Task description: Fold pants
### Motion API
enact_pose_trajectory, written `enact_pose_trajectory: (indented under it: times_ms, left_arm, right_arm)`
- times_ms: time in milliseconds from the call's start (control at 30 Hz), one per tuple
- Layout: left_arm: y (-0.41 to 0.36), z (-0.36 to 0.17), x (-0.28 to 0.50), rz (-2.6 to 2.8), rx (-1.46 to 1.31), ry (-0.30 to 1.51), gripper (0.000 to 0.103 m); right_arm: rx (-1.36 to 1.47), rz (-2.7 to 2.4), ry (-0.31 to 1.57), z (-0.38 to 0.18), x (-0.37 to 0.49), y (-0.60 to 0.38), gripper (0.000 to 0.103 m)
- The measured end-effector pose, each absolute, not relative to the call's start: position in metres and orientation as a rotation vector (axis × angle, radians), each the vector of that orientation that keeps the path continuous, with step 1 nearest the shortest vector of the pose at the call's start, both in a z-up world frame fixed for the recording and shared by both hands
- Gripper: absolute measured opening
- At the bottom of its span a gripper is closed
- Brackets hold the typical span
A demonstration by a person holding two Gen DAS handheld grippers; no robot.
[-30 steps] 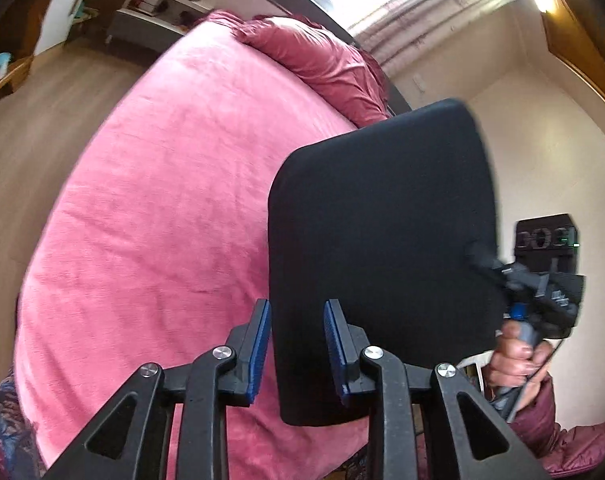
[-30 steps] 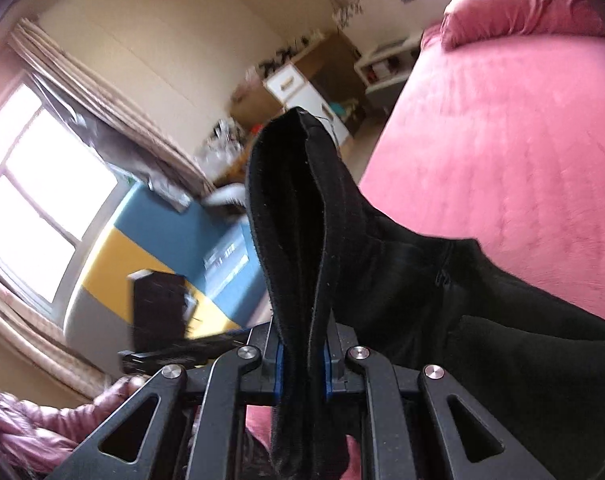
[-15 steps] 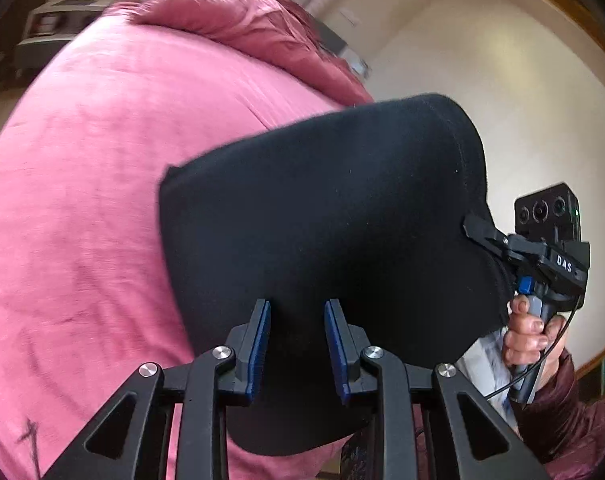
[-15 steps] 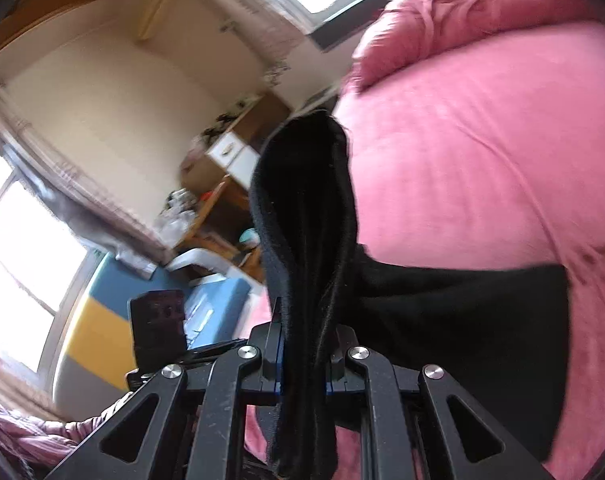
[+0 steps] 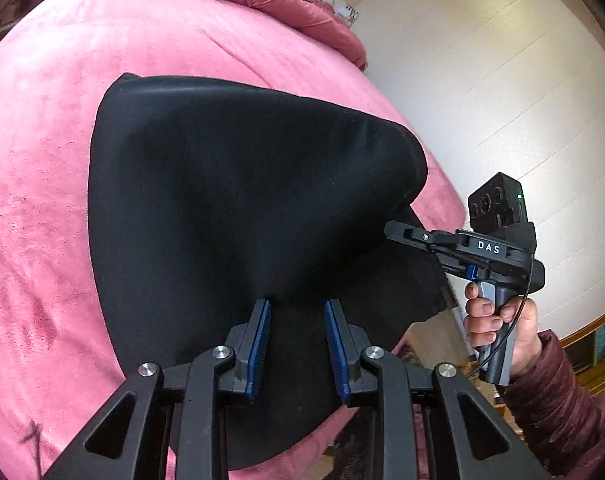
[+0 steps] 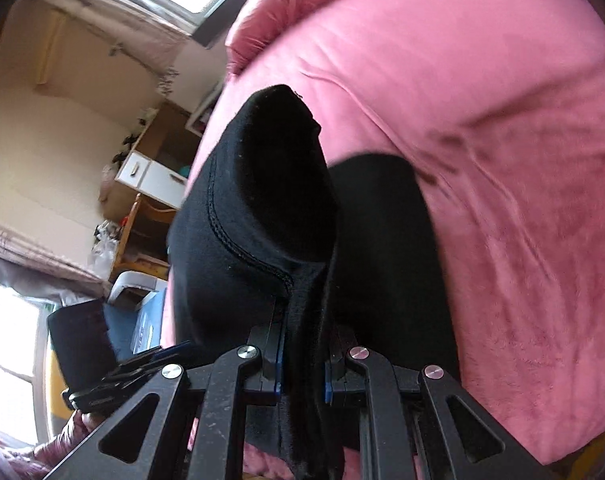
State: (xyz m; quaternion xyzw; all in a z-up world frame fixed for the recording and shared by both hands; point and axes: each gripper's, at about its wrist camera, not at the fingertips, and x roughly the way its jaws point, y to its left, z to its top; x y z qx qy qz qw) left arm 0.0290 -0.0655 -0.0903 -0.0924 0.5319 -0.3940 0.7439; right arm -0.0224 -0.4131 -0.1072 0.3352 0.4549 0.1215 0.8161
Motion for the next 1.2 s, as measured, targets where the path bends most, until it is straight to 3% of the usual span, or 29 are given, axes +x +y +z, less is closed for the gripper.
enact_pose_trajectory:
  times_ms: [533,733,833,967,1200]
  left_arm:
    - [-0.103,-0.060,-0.014,-0.709,0.079,1.026,0.032]
    - [-0.103,-0.054,-0.022,-0.687,0.108,0.997,0.032]
    - [-0.102,-0.051,-0.026,-0.681,0.113,0.986,0.032]
    - [-0.100,-0.045,-0.028,-0.671,0.115,0.969,0.032]
    - [-0.093,-0.038,-0.025,-0.645,0.123,0.955,0.032]
  right_arm:
    - [0.652,0.214,0.983,-0.118,-0.014,-0.396,0.015]
    - [0.573,0.169,0.968,-0.097,-0.014,-0.391,0.027]
    - [0.550,0.135,0.944,-0.085,-0.015,-0.396,0.041]
    - [0.528,0.087,0.902,-0.066,-0.012,-0.405,0.050]
    - [0.495,0.059,0.871,-0.051,0.018,-0.407,0.052]
